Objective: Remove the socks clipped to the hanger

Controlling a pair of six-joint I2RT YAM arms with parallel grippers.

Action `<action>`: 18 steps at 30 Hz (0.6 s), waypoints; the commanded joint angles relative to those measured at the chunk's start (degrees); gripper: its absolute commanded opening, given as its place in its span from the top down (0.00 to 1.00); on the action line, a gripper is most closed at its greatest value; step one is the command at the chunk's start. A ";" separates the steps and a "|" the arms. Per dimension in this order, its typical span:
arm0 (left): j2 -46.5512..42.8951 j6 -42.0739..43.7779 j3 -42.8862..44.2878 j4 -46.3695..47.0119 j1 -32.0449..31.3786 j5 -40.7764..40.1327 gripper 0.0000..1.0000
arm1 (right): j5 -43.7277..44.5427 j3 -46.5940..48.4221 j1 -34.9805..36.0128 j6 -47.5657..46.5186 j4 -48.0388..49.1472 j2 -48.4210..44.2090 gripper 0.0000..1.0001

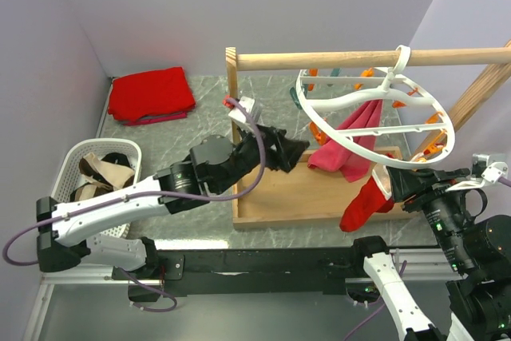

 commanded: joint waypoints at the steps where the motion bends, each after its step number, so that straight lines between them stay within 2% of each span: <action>1: -5.78 -0.59 -6.13 0.20 0.30 14.28 0.17 | -1.25 -0.26 0.25 -0.46 2.74 1.12 0.58; 5: -8.77 1.43 -11.33 3.54 -3.20 21.15 0.12 | -2.48 -0.87 0.42 0.07 3.01 0.68 0.58; 8: -9.56 5.03 -13.27 3.89 -8.21 20.37 0.12 | -3.36 -1.05 0.34 0.25 3.09 0.51 0.59; 12: -7.90 5.66 -14.94 7.04 -11.56 21.60 0.12 | -4.06 -0.96 0.34 0.25 3.09 0.60 0.59; 16: -4.30 3.37 -16.96 13.20 -14.19 17.83 0.12 | -4.67 -0.96 0.34 0.42 3.10 0.51 0.59; 18: -0.96 2.58 -17.40 17.84 -14.90 12.56 0.12 | -5.20 -1.13 0.42 0.69 3.18 0.33 0.59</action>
